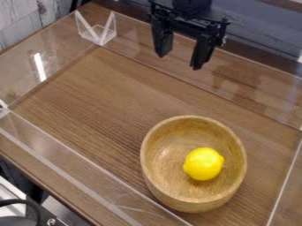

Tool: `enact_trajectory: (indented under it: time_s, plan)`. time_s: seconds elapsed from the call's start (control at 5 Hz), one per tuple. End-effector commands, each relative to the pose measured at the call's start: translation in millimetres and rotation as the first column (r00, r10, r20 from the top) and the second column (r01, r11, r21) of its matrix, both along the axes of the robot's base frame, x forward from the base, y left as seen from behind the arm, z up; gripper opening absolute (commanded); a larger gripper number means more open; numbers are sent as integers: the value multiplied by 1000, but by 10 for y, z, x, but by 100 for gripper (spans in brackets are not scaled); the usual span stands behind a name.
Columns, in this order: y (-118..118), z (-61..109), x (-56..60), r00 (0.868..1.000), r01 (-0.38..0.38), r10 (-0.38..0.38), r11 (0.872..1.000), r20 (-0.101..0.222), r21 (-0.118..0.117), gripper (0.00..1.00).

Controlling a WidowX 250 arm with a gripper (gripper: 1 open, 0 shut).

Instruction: Remove the lemon from inside the brown bowl and put it on the table

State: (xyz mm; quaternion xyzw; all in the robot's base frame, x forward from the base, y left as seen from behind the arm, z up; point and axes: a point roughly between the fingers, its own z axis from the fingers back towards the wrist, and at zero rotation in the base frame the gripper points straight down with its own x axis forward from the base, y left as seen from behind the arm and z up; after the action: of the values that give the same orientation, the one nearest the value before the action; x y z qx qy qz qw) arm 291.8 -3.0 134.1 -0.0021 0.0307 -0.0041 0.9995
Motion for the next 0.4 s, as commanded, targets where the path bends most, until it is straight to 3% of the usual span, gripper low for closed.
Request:
enact_trajectory:
  time_s: [0.0,0.2]
  plan:
    - [-34,-60,-42,1000,3,-3,1000,-16,-2,100]
    - [-220,-90,-284,999,40,-40,999,14,-8,100]
